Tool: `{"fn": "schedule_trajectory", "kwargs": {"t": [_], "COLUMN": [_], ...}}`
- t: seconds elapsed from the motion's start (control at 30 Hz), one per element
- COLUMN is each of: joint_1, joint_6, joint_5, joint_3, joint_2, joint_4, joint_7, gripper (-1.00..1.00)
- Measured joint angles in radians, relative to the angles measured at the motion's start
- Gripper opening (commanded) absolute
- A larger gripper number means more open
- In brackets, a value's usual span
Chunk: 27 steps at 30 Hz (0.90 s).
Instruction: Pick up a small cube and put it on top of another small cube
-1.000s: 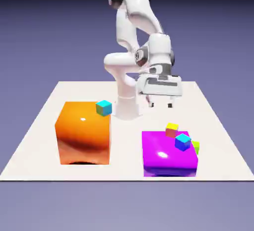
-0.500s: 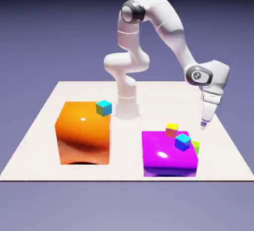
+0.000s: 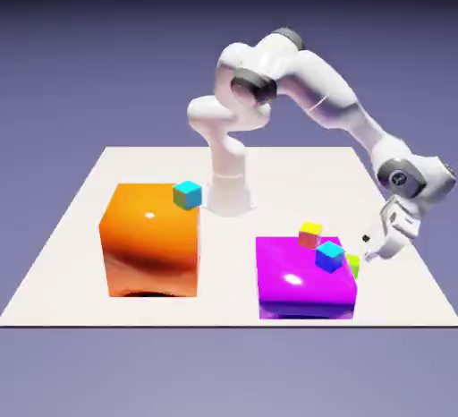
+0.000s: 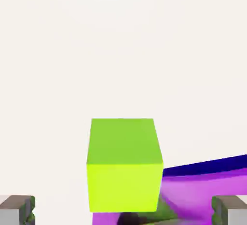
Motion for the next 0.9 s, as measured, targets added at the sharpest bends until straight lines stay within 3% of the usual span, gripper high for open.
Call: {"fn": "schedule_trajectory", "kwargs": {"t": [0.03, 0.07, 0.33, 0.9], "joint_1": [-0.002, -0.004, -0.057, -0.348], "joint_6": [0.043, 0.069, -0.042, -0.180], "joint_5": [-0.033, -0.052, 0.122, 0.716], "joint_3": [-0.026, -0.042, 0.102, -0.466], "joint_2": [0.028, 0.044, -0.113, -0.611], "joint_4": [-0.025, -0.039, 0.073, -0.111], "joint_7": [0.018, 0.028, 0.014, 0.293], "gripper": [0.00, -1.00, -1.00, -1.00]}}
